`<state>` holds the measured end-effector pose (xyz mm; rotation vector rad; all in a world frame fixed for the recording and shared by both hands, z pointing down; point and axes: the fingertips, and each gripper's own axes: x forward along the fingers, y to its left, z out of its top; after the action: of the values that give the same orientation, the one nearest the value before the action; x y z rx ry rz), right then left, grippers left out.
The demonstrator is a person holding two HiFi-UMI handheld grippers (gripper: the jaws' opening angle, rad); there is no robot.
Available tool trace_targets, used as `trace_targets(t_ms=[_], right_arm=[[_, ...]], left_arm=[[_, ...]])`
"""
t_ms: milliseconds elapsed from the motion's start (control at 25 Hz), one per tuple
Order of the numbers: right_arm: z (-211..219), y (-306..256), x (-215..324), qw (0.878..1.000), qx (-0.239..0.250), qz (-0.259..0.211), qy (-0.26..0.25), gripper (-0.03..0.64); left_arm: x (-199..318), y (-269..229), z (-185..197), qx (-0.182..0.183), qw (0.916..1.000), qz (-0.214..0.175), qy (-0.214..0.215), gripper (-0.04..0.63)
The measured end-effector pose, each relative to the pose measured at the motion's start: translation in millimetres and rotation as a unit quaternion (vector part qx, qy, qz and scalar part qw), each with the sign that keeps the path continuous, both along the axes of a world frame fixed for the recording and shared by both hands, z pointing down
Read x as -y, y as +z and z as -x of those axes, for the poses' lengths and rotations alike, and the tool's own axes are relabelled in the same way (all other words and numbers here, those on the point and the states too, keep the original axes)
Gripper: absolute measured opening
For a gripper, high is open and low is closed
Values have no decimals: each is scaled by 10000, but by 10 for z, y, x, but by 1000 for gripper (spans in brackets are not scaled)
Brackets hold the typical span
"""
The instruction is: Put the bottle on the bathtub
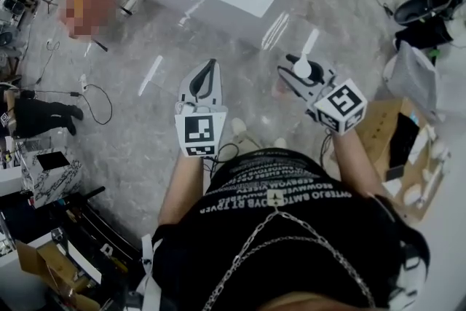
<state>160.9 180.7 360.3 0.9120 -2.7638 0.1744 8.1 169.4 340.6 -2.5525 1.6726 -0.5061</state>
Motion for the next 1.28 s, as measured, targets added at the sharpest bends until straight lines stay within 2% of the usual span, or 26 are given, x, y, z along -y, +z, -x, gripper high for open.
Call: trace_targets(t_ms=[320,920,1080,1280], right_arm=[[460,-48,374,10000,-31,83,46,124],[1326,-191,897,9997,-172,-113,138,124],[1428,-188,924,9996,-186,-108,185,124],[1430,-179,923,9992,-252,-59,292,124]], left_arm=[[377,-43,429,87,9999,-101,75,-3],[951,-105,1291,-206,9994,-195,201,-3],[1020,-51,1396,-223,9993,-166,251,-3],[1050,-3,1349,-298,9987,-113,402,-3]])
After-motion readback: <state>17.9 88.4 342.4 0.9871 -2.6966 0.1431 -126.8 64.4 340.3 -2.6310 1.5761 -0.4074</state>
